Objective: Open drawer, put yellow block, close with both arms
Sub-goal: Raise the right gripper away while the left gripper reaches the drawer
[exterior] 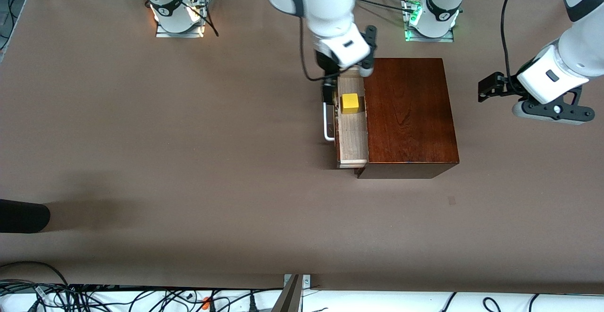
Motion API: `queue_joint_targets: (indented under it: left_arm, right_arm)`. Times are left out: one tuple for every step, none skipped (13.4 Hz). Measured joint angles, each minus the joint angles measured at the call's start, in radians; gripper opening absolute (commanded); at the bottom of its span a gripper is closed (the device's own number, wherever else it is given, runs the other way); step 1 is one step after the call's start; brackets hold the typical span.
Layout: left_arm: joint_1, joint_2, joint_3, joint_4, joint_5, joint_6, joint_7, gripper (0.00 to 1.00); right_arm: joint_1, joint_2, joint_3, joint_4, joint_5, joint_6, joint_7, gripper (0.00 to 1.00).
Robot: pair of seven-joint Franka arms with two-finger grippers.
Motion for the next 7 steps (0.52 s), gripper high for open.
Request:
queue_joint_targets:
  left_arm:
    - [-0.001, 0.0, -0.016, 0.0, -0.001, -0.001, 0.0, 1.0]
    - [-0.001, 0.001, -0.033, -0.001, -0.003, -0.001, 0.004, 1.0]
    - [-0.003, 0.006, -0.057, -0.003, -0.012, -0.002, 0.029, 1.0]
    - [-0.005, 0.017, -0.085, -0.005, -0.024, -0.002, 0.09, 1.0]
    - [-0.007, 0.033, -0.121, -0.01, -0.028, -0.002, 0.17, 1.0]
    - [-0.009, 0.056, -0.159, -0.014, -0.029, -0.001, 0.235, 1.0]
    - [-0.011, 0.083, -0.197, -0.016, -0.033, 0.004, 0.281, 1.0]
  right_arm:
    - [-0.049, -0.032, -0.005, 0.0, 0.009, -0.044, 0.001, 1.0]
    - [-0.113, -0.06, -0.009, -0.001, 0.012, -0.08, 0.001, 1.0]
    - [-0.191, -0.083, -0.012, -0.001, 0.016, -0.099, -0.002, 1.0]
    - [-0.272, -0.104, -0.014, -0.002, 0.019, -0.113, -0.006, 1.0]
    - [-0.344, -0.124, -0.016, -0.002, 0.022, -0.142, -0.008, 1.0]
    - [-0.404, -0.14, -0.022, -0.002, 0.024, -0.168, -0.009, 1.0]
    - [-0.45, -0.153, -0.036, -0.003, 0.028, -0.184, -0.009, 1.0]
